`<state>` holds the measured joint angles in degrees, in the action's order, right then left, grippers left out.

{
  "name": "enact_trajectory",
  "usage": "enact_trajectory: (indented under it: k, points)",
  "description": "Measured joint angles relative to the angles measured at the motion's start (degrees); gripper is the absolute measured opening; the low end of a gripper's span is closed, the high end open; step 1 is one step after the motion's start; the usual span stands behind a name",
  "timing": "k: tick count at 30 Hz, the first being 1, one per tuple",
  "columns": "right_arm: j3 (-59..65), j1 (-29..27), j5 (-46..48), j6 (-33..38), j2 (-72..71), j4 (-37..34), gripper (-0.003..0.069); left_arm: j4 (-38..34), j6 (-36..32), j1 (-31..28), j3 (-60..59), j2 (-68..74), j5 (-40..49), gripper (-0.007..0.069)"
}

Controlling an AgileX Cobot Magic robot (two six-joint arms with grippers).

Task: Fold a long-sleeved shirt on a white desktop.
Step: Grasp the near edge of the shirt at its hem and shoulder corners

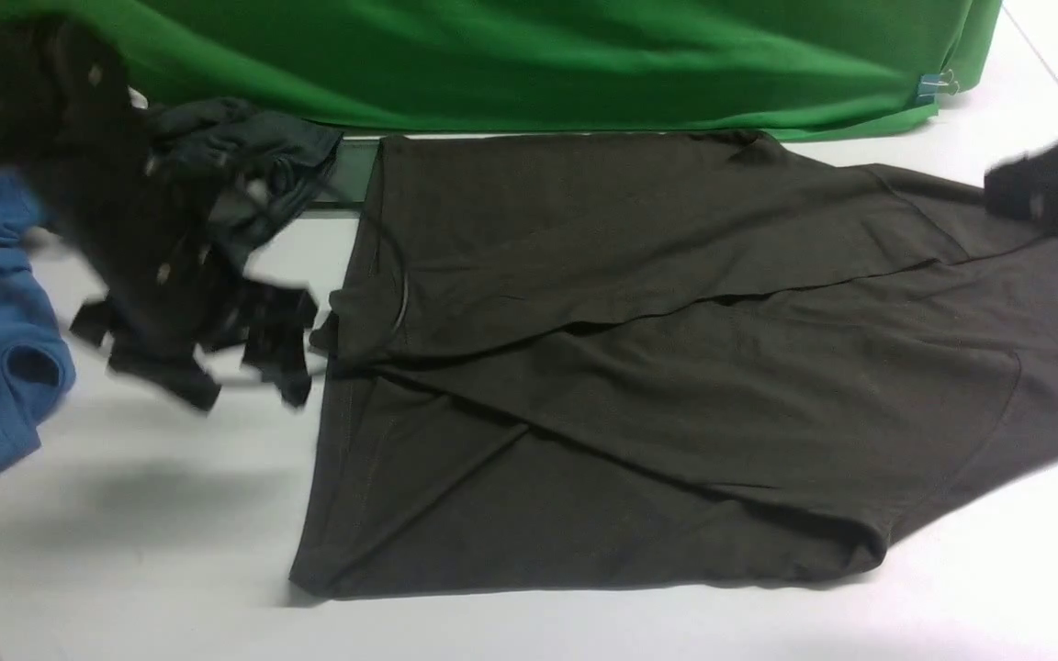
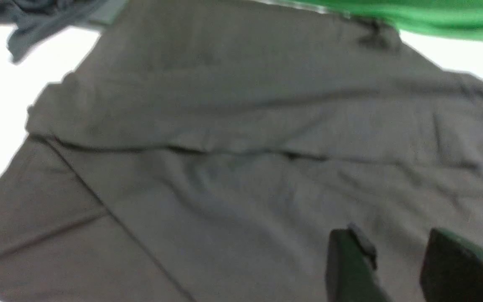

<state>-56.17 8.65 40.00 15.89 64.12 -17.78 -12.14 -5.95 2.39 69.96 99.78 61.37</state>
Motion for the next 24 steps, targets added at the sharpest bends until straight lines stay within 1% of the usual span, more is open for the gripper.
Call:
enact_trajectory:
  k: [1, 2, 3, 4, 5, 7, 10, 11, 13, 15, 18, 21, 23, 24]
  points:
    - [1.63, 0.00, -0.07, -0.15, -0.06, 0.00, 0.0242, -1.21, 0.19, 0.00, -5.08, -2.24, -2.04, 0.0610]
    - [1.88, 0.00, -0.07, -0.15, -0.12, 0.00, 0.0244, -1.66, 0.19, 0.00, -5.83, -2.93, -2.36, 0.0611]
    - [3.23, 0.00, -0.12, -0.27, -0.17, 0.00, 0.0254, -3.39, 0.27, 0.00, -10.73, -4.94, -4.69, 0.0615]
    - [4.65, 0.00, -0.02, -0.49, -0.23, 0.00, 0.0284, -5.61, 0.31, 0.00, -14.68, -6.92, -6.77, 0.0617]
    - [4.81, 0.00, -0.01, -0.47, -0.23, 0.00, 0.0290, -5.61, 0.31, 0.00, -15.31, -6.92, -7.12, 0.0617]
    - [6.46, 0.15, 0.59, -0.67, -0.23, -0.13, 0.0383, -9.28, -0.39, 0.00, -21.83, -9.30, -11.14, 0.0617]
    - [7.51, 1.90, 2.40, 0.74, -0.23, -0.13, 0.0509, -11.69, -1.56, 0.00, -26.70, -10.12, -15.84, 0.0616]
    - [7.64, 2.83, 2.96, 1.30, -0.23, -0.13, 0.0540, -12.24, -1.64, 0.00, -27.33, -10.05, -17.12, 0.0615]
    - [7.64, 4.69, 3.23, 1.80, -0.23, -0.19, 0.0574, -13.22, -2.38, 0.00, -27.52, -9.47, -18.94, 0.0612]
    - [7.64, 6.75, 3.23, 2.10, -0.28, -0.19, 0.0576, -14.88, -3.86, 0.00, -27.52, -8.46, -20.62, 0.0604]
    - [7.64, 8.83, 3.23, 2.37, -0.28, -0.19, 0.0555, -19.70, -8.90, 0.00, -27.39, -7.05, -20.75, 0.0586]
    - [7.64, 9.14, 3.23, 2.37, -0.28, -0.13, 0.0531, -26.01, -15.21, -0.10, -27.30, -5.57, -19.49, 0.0563]
    - [7.64, 9.14, 3.17, 2.37, -0.28, 0.49, 0.0523, -27.77, -16.83, -0.10, -27.17, -4.95, -18.74, 0.0551]
    - [7.64, 9.14, 3.17, 2.30, -0.35, 1.18, 0.0519, -28.86, -17.94, -0.10, -26.94, -4.37, -17.87, 0.0533]
